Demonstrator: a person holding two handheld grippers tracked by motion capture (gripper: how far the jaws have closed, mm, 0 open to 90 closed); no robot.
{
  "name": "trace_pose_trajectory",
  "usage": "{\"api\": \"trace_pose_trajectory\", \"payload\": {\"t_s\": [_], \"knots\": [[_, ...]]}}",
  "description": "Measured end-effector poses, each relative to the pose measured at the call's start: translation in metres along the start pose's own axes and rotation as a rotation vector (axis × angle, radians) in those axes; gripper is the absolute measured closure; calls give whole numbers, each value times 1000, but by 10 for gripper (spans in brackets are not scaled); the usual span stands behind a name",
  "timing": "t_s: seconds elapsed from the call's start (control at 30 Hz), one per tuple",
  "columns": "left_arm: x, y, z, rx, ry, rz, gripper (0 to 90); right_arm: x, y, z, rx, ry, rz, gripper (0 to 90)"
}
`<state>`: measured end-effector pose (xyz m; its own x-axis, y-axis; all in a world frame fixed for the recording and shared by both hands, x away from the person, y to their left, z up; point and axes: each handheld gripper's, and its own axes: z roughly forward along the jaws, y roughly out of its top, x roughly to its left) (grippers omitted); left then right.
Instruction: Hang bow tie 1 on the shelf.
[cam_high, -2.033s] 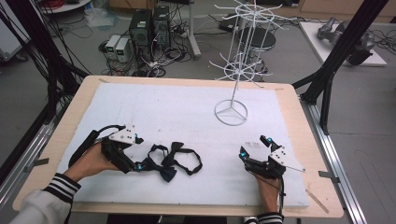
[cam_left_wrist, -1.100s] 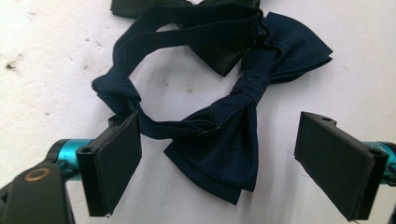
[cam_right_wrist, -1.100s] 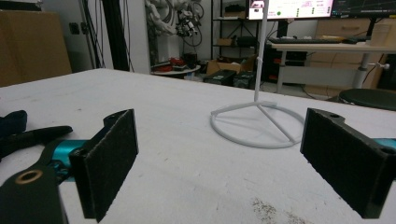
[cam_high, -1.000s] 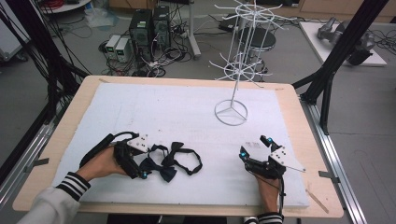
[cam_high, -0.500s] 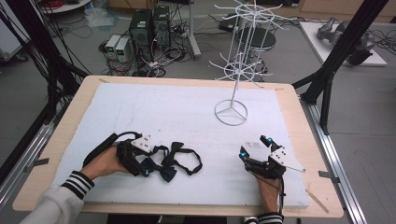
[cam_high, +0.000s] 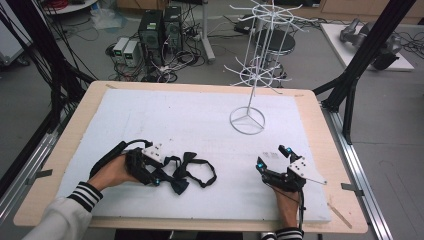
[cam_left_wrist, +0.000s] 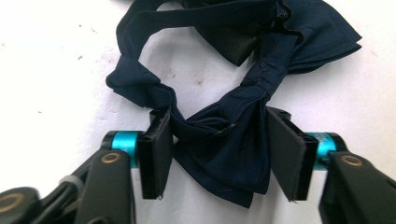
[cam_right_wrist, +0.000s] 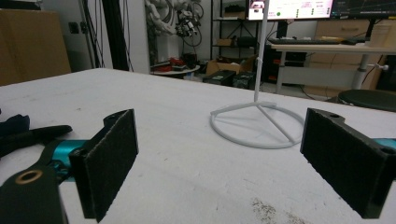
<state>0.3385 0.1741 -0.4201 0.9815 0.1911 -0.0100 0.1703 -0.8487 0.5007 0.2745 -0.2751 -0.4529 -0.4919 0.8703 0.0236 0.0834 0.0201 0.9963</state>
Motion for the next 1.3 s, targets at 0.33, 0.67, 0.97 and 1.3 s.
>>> {"api": "trace_pose_trajectory", "payload": {"t_s": [0.33, 0.67, 0.97, 1.3], "knots": [[-1, 1, -2, -5, 3, 16, 628, 0, 0, 0, 1, 1, 3, 106], [-1, 1, -4, -7, -22, -21, 753, 0, 0, 0, 0, 1, 1, 106], [-2, 0, -4, -28, -33, -25, 757, 0, 0, 0, -1, 2, 2, 106], [-2, -1, -18, -93, -21, -34, 757, 0, 0, 0, 1, 0, 1, 106]]}}
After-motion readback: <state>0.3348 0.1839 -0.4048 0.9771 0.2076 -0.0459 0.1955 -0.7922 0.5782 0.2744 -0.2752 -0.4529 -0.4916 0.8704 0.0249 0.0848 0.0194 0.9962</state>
